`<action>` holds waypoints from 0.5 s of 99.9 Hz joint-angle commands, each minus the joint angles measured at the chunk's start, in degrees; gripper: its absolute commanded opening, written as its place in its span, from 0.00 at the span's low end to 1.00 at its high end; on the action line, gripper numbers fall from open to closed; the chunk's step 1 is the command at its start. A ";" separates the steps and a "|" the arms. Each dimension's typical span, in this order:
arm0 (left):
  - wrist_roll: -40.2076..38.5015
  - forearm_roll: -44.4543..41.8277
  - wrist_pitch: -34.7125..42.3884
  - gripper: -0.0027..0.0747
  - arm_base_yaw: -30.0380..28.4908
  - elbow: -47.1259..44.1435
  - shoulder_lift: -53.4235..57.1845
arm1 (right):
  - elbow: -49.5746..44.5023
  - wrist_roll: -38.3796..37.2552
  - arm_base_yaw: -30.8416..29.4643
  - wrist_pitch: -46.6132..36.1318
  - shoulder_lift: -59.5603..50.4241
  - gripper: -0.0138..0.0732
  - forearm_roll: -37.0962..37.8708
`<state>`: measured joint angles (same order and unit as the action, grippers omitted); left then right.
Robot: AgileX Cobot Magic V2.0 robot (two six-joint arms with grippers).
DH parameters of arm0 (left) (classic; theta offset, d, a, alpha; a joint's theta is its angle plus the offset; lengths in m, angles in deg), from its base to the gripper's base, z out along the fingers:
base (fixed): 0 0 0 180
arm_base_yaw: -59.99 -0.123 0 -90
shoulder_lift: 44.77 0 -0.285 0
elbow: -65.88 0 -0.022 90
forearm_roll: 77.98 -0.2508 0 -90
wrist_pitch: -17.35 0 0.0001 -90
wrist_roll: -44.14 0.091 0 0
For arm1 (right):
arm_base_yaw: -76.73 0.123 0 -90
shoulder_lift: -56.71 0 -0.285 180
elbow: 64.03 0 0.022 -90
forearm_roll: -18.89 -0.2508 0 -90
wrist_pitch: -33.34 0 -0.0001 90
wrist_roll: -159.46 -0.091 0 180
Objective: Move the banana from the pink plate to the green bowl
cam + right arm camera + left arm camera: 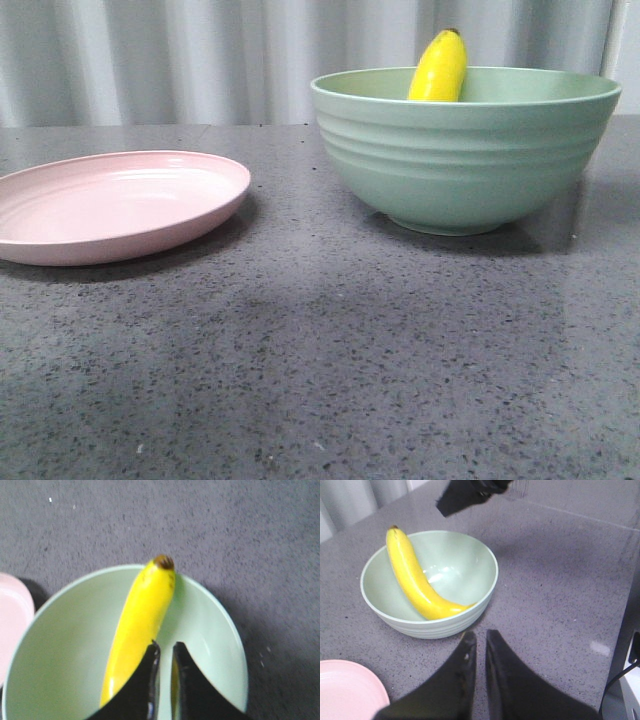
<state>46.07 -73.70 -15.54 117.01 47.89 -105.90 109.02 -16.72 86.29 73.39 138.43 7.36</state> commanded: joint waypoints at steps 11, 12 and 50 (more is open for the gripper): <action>-2.35 -2.33 5.76 0.01 0.00 -3.83 7.56 | -2.33 0.75 -0.29 -0.51 -9.16 0.07 0.71; -3.07 -2.81 5.94 0.01 0.00 -4.45 7.86 | -2.62 0.75 -0.29 -0.51 -9.91 0.07 0.71; -12.80 -12.92 15.11 0.01 0.00 -24.51 26.71 | -24.39 0.75 -0.29 -9.76 -36.60 0.07 0.71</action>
<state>34.23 -85.62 -7.70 117.01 26.23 -83.00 87.34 -16.72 86.29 71.58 108.49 7.94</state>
